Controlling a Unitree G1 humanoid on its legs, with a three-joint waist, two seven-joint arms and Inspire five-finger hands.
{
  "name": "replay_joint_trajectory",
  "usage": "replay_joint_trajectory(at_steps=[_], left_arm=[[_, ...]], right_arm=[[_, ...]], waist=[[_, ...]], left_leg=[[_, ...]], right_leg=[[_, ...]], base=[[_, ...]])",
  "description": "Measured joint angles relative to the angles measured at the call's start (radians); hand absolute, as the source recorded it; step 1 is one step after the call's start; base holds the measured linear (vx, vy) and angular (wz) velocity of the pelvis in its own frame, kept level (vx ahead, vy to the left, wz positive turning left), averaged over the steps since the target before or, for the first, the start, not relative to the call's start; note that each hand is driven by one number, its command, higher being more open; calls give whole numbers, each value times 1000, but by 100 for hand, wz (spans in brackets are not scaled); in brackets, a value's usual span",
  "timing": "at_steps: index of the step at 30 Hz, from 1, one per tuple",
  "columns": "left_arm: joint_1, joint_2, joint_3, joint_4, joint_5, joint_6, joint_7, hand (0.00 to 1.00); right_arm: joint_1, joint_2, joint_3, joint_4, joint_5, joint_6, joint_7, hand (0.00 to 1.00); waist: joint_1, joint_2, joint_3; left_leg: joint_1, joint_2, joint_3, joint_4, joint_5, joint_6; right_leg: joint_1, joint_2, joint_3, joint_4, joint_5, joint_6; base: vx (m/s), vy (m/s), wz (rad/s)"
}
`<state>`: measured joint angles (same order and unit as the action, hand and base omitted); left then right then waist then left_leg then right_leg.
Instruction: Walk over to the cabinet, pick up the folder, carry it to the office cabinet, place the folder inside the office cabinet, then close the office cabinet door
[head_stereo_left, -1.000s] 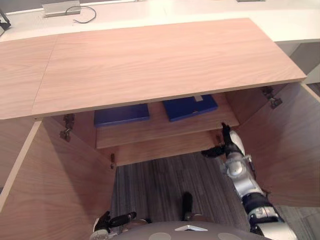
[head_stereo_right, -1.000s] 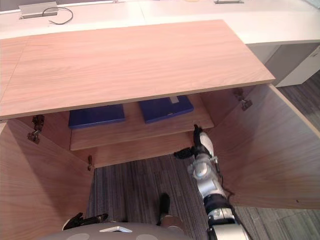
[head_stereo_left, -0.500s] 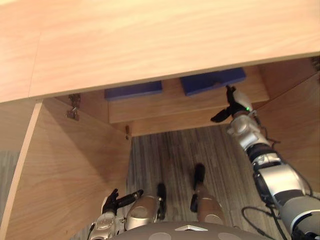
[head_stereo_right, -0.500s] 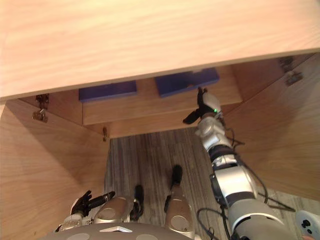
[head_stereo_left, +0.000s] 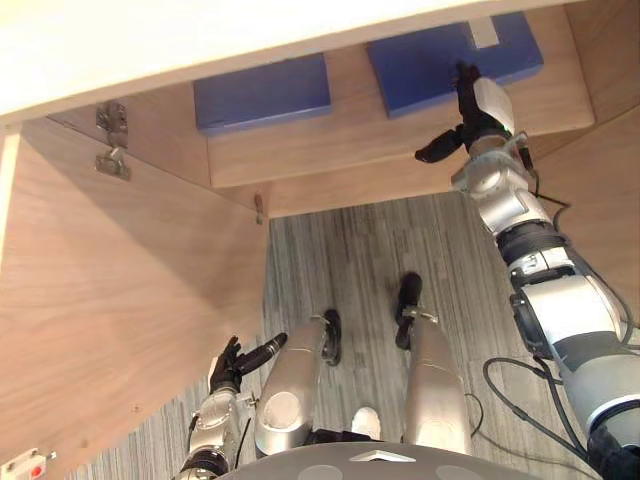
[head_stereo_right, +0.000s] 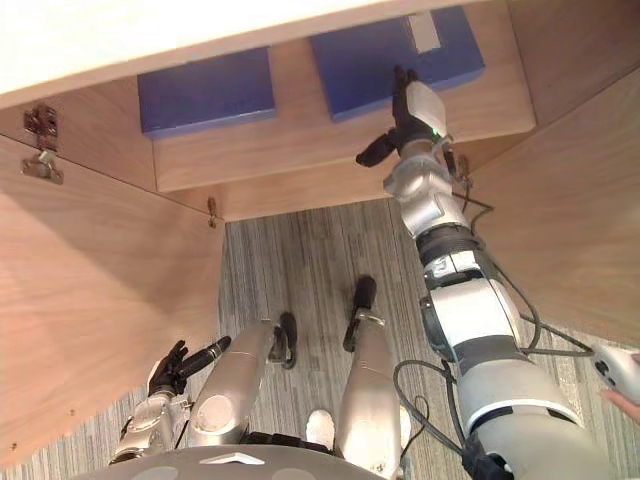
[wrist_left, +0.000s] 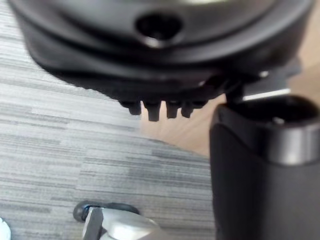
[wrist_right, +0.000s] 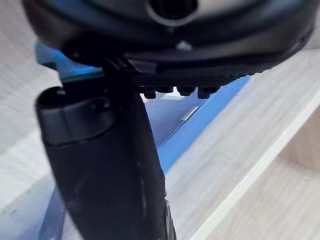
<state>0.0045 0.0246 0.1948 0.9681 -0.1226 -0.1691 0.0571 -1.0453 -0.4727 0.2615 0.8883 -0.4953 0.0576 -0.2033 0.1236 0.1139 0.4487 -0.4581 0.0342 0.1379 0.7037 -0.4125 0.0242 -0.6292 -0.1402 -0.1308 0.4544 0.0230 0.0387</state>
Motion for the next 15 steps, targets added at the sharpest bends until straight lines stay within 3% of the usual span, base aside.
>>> replay_joint_trajectory(at_steps=[7,9,10,12,15], left_arm=[[6,-2,14,-21,-28,3,5,100],[65,17,-54,-122,-28,8,8,100],[150,44,-132,-240,-29,-1,-2,100],[227,59,-173,-316,-42,-8,-33,100],[252,58,-182,-317,-74,0,-52,100]], right_arm=[[-117,-14,85,-23,-87,1,1,100],[-116,-48,84,-46,-86,-4,1,100],[-105,-83,85,-51,-86,-6,1,100],[-91,-115,107,-50,-84,-5,1,100],[-60,-141,143,-50,-85,-5,1,100]], waist=[[1,-2,2],[14,-2,4],[19,-1,9],[19,1,15],[17,10,25]], left_leg=[[-62,18,-23,17,-1,-13],[-75,16,-27,26,-2,-15],[-75,11,-33,29,-4,-18],[-76,9,-35,41,-6,-21],[-80,5,-36,60,-6,-22]], right_leg=[[-55,4,-31,30,-14,-20],[-72,-1,-32,53,-26,-22],[-75,-10,-37,70,-41,-21],[-77,-20,-44,94,-56,-21],[-78,-38,-57,129,-78,-21]], base=[[8,-60,6],[35,-14,11],[46,0,19],[48,16,20],[22,22,19]])
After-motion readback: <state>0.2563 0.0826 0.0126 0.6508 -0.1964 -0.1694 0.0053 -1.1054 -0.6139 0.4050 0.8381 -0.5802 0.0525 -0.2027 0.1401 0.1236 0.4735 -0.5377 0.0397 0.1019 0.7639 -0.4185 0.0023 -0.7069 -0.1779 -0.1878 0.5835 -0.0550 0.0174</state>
